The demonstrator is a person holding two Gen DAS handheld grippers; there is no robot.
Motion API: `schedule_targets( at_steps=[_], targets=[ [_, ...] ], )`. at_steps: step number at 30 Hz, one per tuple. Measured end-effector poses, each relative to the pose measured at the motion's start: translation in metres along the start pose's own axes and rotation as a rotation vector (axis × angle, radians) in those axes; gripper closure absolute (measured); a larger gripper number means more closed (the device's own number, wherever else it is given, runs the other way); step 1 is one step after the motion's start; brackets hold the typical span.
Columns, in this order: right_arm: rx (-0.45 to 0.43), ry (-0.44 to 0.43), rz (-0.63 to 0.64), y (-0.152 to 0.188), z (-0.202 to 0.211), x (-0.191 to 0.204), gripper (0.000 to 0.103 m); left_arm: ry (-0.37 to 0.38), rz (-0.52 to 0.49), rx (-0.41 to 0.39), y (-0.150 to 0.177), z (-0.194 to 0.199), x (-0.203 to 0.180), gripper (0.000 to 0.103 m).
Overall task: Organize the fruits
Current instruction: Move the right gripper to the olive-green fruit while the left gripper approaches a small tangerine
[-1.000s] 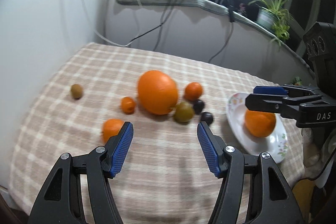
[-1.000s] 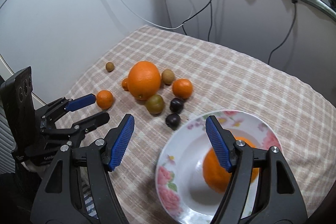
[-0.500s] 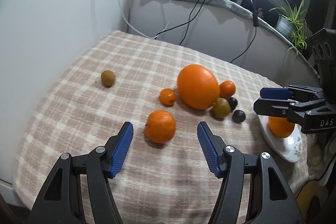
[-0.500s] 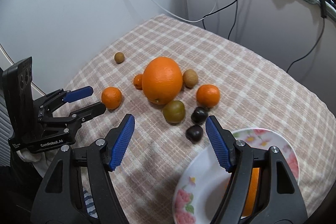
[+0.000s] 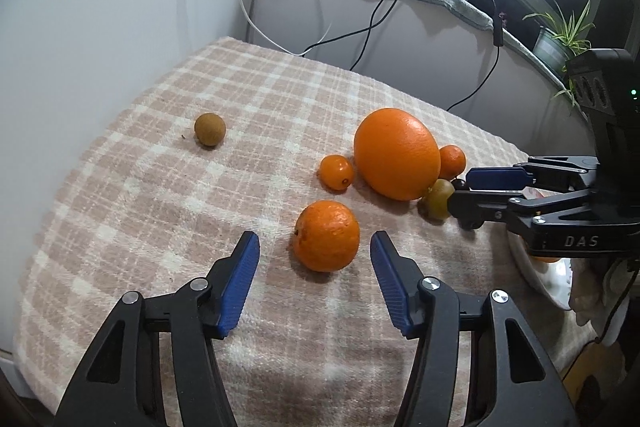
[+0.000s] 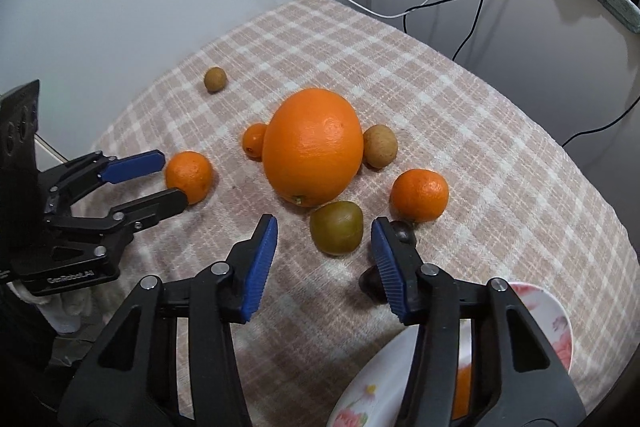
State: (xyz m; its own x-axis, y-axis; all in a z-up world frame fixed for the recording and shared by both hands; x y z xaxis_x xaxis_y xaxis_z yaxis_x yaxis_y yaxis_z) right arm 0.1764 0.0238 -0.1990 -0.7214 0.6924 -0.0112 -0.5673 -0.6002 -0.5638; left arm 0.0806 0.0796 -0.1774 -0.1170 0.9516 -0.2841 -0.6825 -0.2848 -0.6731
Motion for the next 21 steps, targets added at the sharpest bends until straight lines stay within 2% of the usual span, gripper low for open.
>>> schedule_targets(
  at_steps=[4,21],
  targets=[
    [0.024,0.003,0.011,-0.001,-0.01,-0.001,0.055,0.006,0.003,0.006,0.0,-0.003,0.001,0.048],
    [0.086,0.036,0.054,-0.001,-0.034,-0.003,0.056,0.005,0.002,0.039,0.001,-0.017,0.002,0.049]
  ],
)
Point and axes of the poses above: each gripper's, at about its wrist camera, not at the fingertips, and z roughly against the way its jaws point, x to its left, y to its underside, the point moved 9 cm from there along -z, roughly the way its jaws point, and after that the axes turned 3 degrees about -x, right-handed, at the moved point
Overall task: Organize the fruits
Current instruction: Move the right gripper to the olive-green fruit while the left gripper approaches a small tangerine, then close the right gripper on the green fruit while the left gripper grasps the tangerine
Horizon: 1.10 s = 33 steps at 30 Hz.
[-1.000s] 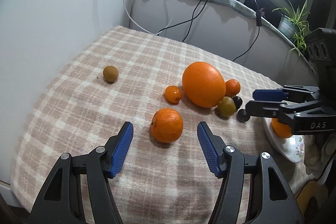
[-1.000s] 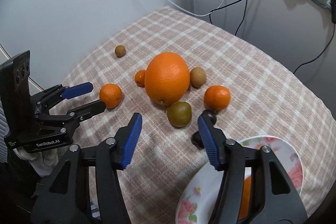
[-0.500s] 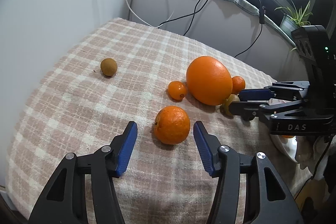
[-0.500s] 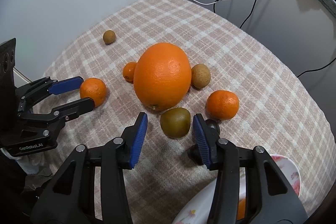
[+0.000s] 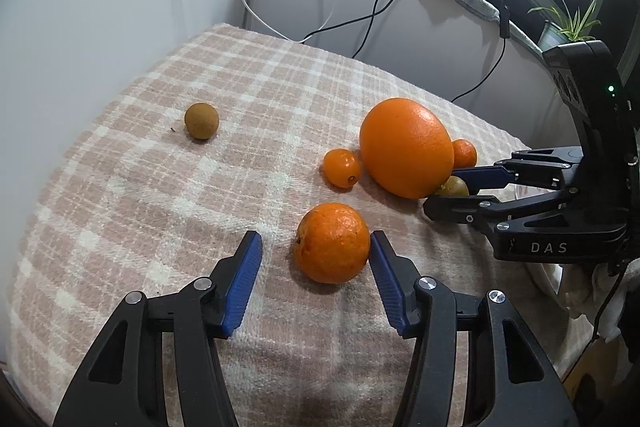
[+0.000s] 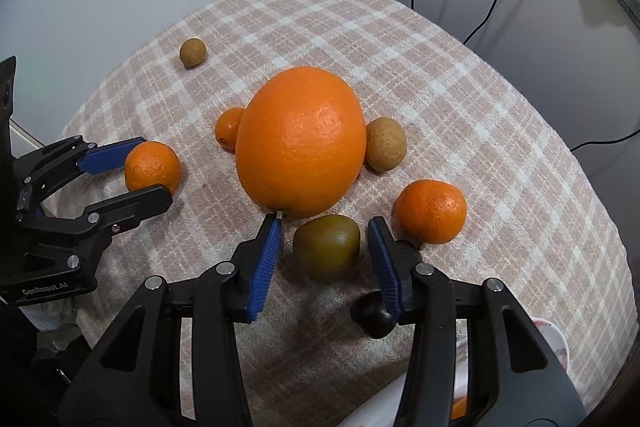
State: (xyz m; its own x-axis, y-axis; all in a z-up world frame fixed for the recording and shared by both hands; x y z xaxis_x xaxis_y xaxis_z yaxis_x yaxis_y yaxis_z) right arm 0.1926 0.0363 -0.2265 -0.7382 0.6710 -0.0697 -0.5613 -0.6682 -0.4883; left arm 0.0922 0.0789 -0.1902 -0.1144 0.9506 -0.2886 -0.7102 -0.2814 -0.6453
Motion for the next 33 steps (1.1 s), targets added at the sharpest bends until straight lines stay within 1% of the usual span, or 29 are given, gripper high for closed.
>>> schedule_targets(
  at_steps=[2,5,8,10,11,15,22,33],
  targets=[
    [0.002,0.001,0.005,0.0,-0.001,-0.001,0.056,-0.002,-0.004,0.003,0.0,-0.001,0.0,0.051],
    [0.007,-0.008,0.011,0.0,-0.002,0.001,0.062,0.001,-0.005,0.004,-0.001,-0.003,0.0,0.055],
    [0.009,0.014,0.032,0.0,-0.004,0.003,0.065,0.007,-0.003,0.003,-0.002,-0.002,-0.001,0.062],
    [0.009,0.017,0.036,0.0,-0.003,0.002,0.068,0.015,-0.008,0.004,-0.002,-0.002,-0.004,0.069],
    [0.008,0.018,0.033,0.0,-0.003,0.002,0.07,0.009,-0.015,0.003,-0.002,-0.002,-0.005,0.069],
    [0.003,0.011,0.023,0.001,-0.001,0.0,0.071,0.003,-0.025,0.001,-0.002,-0.002,-0.005,0.069],
    [-0.009,0.001,0.004,0.0,0.003,0.0,0.073,-0.002,-0.033,-0.004,-0.002,-0.001,-0.006,0.069],
    [-0.05,-0.023,-0.022,-0.001,0.019,-0.001,0.073,0.0,-0.042,-0.015,-0.002,0.006,-0.011,0.069]
  ],
)
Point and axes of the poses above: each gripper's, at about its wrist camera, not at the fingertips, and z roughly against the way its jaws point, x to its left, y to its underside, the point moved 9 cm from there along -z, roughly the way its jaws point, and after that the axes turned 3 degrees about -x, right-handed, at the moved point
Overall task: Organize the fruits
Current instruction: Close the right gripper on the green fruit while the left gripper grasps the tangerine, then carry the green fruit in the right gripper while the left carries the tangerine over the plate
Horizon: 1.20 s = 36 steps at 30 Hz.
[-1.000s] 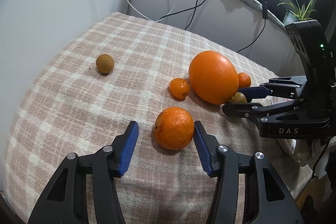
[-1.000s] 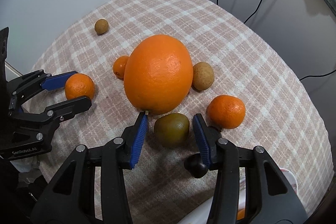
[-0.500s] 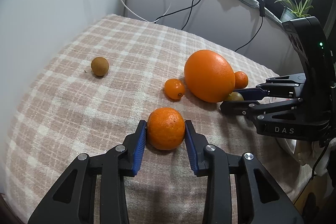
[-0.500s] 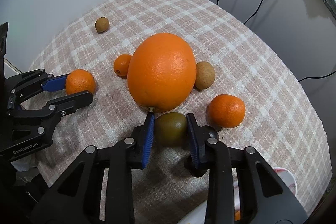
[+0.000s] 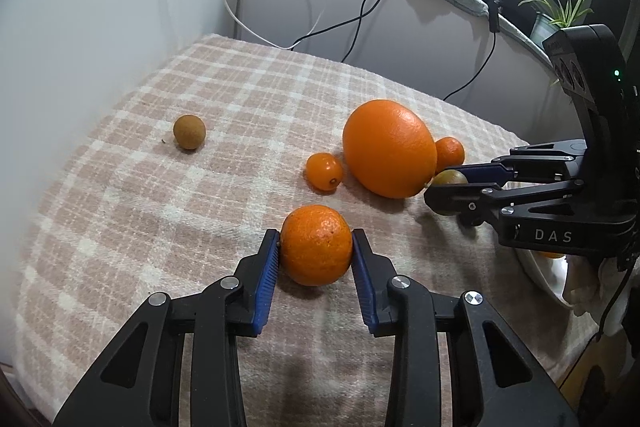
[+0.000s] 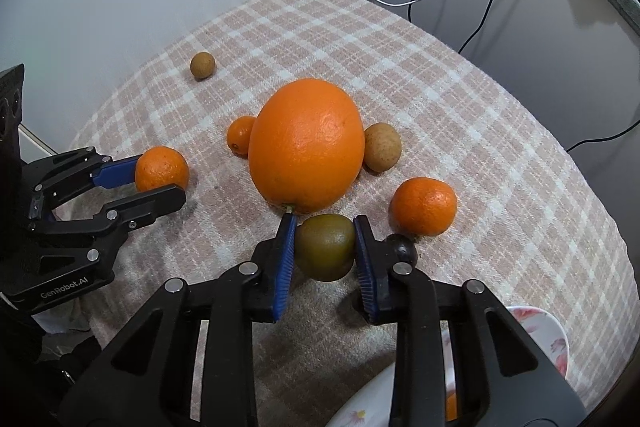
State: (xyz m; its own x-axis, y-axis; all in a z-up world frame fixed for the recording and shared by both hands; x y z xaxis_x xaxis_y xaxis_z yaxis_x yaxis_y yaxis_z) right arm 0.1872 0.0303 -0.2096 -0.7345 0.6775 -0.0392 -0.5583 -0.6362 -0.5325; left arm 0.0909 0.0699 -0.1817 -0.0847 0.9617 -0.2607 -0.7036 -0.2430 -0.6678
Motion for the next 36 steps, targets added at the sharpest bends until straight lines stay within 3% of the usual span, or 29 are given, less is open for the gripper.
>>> schedule_targets(
  at_steps=[18,36],
  targets=[
    [-0.095,-0.032,-0.067,0.01,0.043,-0.012,0.074,0.051,-0.047,-0.032,-0.008,0.014,-0.04,0.069],
    [-0.19,0.023,-0.221,0.054,0.106,-0.083,0.074,0.176,-0.161,-0.032,-0.011,0.015,-0.127,0.069]
  ],
)
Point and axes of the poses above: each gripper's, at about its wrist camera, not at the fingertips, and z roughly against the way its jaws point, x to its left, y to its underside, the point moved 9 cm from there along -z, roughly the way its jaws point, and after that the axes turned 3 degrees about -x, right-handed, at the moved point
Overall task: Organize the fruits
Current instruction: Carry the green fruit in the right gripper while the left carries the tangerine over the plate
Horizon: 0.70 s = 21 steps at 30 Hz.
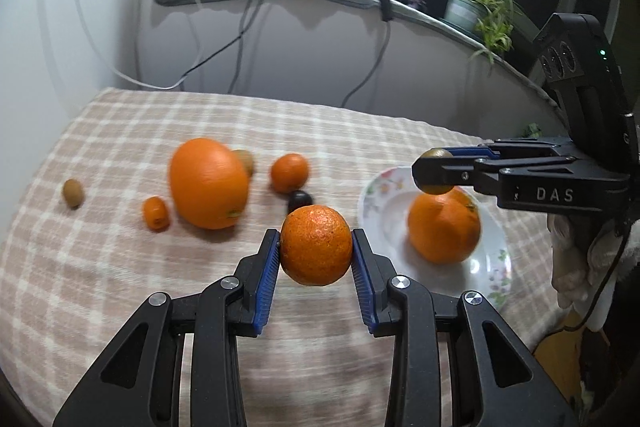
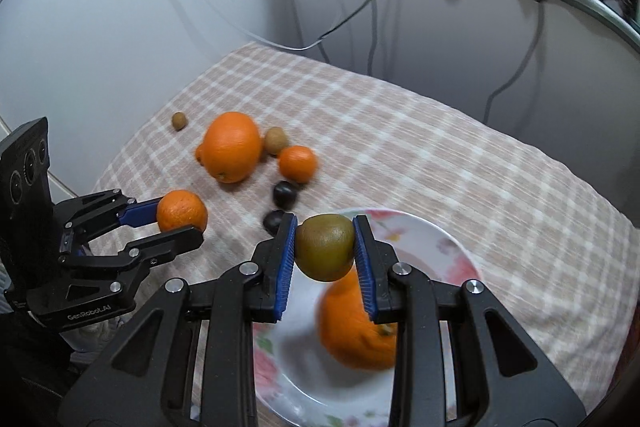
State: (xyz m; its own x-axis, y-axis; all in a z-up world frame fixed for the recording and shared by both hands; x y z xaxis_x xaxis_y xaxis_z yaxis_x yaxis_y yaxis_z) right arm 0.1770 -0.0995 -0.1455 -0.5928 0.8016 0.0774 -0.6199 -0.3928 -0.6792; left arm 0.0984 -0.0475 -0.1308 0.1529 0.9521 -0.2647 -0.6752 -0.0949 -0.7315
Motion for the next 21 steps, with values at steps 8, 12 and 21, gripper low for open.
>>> schedule_targets(
  at_steps=[8,12,21],
  targets=[
    [-0.006,0.034,-0.071,0.015,0.013,-0.039,0.074,0.048,-0.042,0.025,0.002,-0.011,-0.032,0.069],
    [-0.009,0.045,-0.102,0.021,0.017,-0.053,0.074,0.065,-0.059,0.041,0.005,-0.017,-0.045,0.069],
    [0.005,0.059,-0.164,0.037,0.017,-0.079,0.074,0.087,-0.083,0.068,0.01,-0.026,-0.061,0.069]
  ],
)
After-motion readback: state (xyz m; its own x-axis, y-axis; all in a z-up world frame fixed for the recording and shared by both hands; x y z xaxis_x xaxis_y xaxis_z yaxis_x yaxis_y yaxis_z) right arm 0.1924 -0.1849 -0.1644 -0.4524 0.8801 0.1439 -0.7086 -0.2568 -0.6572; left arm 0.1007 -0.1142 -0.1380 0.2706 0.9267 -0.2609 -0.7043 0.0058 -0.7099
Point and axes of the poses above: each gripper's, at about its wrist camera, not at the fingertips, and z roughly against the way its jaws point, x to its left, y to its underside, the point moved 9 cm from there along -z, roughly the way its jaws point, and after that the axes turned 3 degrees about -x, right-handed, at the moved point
